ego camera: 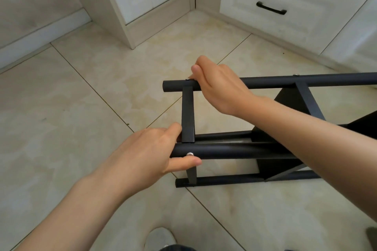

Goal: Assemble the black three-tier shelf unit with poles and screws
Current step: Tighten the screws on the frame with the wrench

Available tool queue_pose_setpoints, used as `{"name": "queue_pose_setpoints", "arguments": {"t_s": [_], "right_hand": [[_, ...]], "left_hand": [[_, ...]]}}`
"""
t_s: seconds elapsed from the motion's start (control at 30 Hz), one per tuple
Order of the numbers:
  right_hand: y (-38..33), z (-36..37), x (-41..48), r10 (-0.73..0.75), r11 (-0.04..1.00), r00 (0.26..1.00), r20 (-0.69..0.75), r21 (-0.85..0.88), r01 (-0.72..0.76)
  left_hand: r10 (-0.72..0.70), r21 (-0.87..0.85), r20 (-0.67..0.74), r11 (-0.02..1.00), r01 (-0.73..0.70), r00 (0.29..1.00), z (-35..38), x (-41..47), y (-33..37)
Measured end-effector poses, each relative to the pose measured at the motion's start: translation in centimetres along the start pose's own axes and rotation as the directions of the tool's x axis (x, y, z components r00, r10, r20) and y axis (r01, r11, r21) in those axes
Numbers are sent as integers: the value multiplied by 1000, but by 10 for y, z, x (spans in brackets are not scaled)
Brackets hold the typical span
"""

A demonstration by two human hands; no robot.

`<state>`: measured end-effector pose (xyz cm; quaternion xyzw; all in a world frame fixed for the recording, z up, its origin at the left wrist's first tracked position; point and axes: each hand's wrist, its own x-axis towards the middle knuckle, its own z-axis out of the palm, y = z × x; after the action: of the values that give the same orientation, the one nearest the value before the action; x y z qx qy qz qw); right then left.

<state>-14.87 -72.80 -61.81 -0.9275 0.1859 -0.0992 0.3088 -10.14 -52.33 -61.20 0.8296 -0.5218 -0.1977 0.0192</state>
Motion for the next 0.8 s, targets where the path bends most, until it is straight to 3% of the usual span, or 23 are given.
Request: {"name": "queue_pose_setpoints", "arguments": {"t_s": [0.17,0.3,0.47,0.8], "right_hand": [[-6,11,26,59,997,998,30,-55,-57],[-4,19,32,81,982,996,-39,-166,-87],[-4,20,30,76,988,996,-43,-128,-81],[-8,24,16,1,993,999,-53,-121,-7]], "left_hand": [[1,-109,-23,994,-4,1000,4,0,-6],[12,-129,-66,991,-20,998,7,0,-6],[13,-124,-154,992,-33,988,9,-1,-8],[-81,-419,-120,908,24,990,22,-13,-8]]}}
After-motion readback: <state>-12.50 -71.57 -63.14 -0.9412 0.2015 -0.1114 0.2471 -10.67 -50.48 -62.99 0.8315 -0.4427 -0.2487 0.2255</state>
